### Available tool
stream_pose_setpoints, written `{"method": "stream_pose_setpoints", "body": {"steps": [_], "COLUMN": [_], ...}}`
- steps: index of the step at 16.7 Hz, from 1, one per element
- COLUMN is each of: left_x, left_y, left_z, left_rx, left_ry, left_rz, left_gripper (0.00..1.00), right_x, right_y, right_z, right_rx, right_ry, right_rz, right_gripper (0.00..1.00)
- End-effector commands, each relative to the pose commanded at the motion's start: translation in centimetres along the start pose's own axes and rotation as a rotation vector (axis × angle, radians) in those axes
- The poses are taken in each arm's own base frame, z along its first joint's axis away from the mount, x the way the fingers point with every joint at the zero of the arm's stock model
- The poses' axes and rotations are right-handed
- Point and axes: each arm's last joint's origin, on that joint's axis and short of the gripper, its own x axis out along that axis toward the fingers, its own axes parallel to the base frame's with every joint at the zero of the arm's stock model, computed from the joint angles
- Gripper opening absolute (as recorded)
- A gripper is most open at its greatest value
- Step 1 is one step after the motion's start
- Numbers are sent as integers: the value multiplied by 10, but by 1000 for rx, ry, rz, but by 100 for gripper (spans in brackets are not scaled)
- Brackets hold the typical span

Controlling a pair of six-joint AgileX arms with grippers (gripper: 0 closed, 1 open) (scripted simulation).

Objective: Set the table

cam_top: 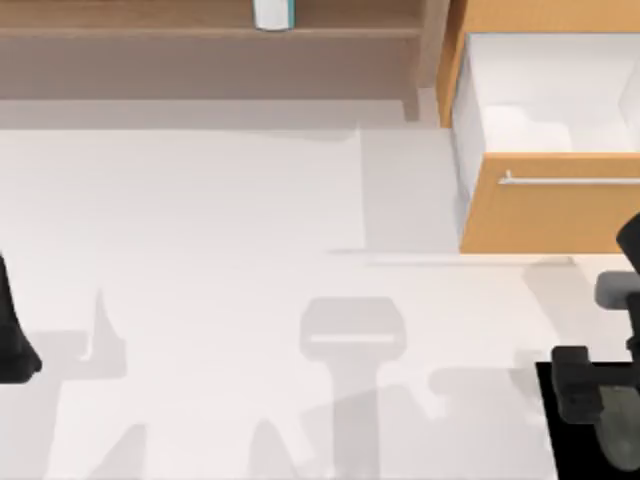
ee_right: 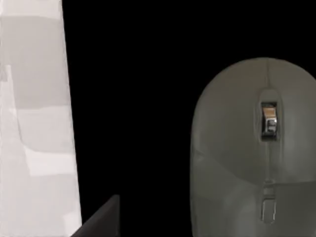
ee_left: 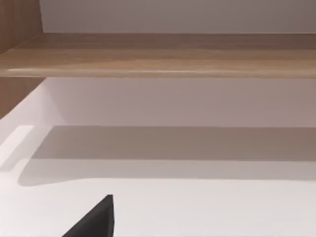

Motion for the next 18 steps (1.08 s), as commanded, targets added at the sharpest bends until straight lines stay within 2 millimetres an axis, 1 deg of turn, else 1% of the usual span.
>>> {"method": "stream_pose_setpoints", "body": {"steps": [3,7,13,16,18], "left_x": [0,0,0,0,0], "left_y": [0,0,0,0,0], "left_z": [0,0,0,0,0], "left_rx": [0,0,0,0,0], "left_ry": [0,0,0,0,0], "left_rz": [0,0,0,0,0], "left_gripper": [100,100,100,100,100], "right_x": [-3,-4,11,22,29], "right_y": [3,16,43,54,58], "right_z": [3,12,20,19,17], "right_rx": [-28,-191,-600,-820,-956], "right_ry": [-40,-201,-540,-732,-857], "right_rz": [12,51,54,-5,-74], "right_gripper": [100,100,100,100,100]}}
